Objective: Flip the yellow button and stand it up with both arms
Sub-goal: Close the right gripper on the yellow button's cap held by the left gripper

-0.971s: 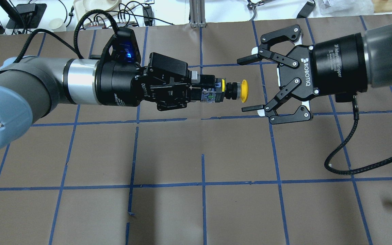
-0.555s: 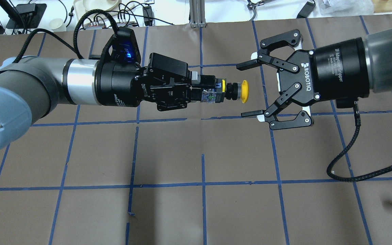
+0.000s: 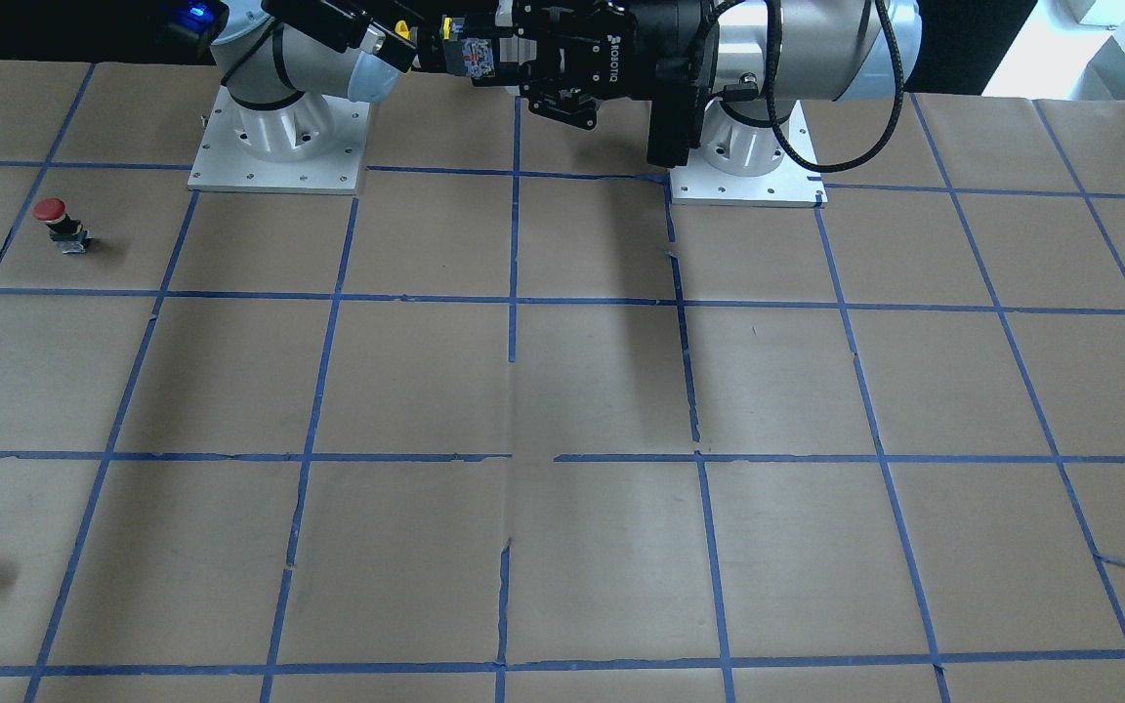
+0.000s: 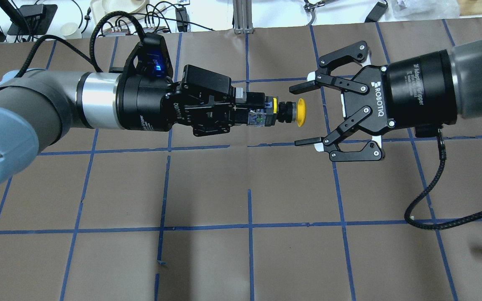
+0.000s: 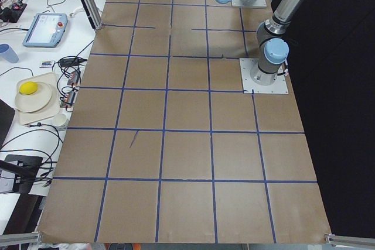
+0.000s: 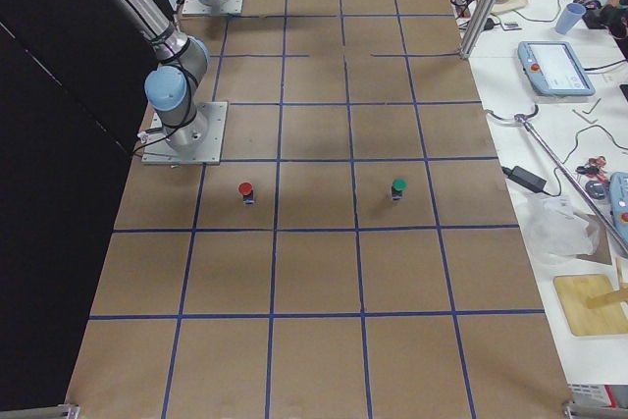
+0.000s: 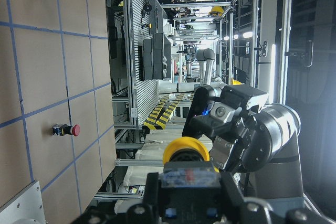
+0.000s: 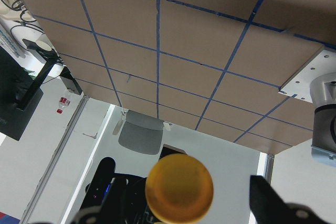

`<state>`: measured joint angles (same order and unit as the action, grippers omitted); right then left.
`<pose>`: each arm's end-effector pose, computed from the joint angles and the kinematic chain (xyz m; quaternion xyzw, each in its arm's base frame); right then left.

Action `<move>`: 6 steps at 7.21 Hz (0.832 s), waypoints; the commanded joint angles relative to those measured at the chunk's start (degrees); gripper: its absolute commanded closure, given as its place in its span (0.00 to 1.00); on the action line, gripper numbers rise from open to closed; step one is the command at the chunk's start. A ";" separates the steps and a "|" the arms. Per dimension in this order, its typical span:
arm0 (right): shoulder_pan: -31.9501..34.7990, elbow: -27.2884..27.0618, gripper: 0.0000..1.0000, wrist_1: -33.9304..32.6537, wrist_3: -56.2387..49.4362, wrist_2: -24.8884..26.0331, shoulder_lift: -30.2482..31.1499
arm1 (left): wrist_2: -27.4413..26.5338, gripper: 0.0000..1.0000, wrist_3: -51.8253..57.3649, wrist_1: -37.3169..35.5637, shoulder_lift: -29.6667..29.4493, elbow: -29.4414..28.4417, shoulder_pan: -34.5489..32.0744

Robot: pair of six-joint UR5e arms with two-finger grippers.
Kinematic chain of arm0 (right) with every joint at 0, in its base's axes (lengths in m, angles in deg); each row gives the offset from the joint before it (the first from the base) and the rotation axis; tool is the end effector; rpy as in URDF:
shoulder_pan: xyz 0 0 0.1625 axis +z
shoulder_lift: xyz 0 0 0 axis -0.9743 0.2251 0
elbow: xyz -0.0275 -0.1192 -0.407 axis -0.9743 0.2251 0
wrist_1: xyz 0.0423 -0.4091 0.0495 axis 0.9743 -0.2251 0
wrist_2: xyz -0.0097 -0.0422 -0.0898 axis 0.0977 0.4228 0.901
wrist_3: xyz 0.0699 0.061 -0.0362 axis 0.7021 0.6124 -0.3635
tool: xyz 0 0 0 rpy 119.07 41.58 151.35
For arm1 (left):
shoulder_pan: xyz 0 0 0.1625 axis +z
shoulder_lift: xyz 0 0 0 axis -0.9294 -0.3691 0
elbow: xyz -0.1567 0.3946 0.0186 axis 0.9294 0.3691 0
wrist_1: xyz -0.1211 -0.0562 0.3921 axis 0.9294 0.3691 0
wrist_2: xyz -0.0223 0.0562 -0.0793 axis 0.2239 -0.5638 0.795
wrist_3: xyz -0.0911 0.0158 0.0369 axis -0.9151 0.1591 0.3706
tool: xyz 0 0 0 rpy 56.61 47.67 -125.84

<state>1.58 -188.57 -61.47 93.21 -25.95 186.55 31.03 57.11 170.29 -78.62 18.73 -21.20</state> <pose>0.1515 -0.3547 0.5292 0.5395 0.6820 0.2455 0.4285 -0.2290 -0.3994 0.4583 -0.0238 -0.7394 -0.0177 0.6727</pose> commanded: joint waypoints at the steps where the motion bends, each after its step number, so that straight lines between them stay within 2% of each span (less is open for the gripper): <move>1: 0.00 0.03 0.59 -0.22 0.06 0.00 -0.08 | 0.02 0.81 0.00 0.00 0.00 0.00 -0.02; 2: 0.00 0.03 0.67 -0.31 0.06 -0.09 -0.08 | -0.06 0.81 0.00 0.00 0.00 0.00 -0.02; 3: -0.09 0.12 0.69 -0.31 0.06 -0.18 0.01 | -0.41 0.81 0.00 -0.09 0.00 0.00 -0.02; 4: -0.09 0.12 0.69 -0.39 0.06 -0.18 -0.08 | -1.11 0.67 -0.09 -0.09 0.00 0.00 -0.02; 5: -0.09 0.12 0.69 -0.39 0.06 -0.09 -0.08 | -1.20 0.01 0.35 -0.17 -0.08 -0.09 -0.02; 6: -0.17 0.12 0.69 -0.39 0.06 -0.01 -0.08 | -1.29 0.00 -0.08 -0.09 -0.08 -0.17 -0.02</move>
<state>1.46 -188.44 -61.87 93.27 -26.05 186.49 29.92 57.22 170.18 -78.67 18.65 -21.22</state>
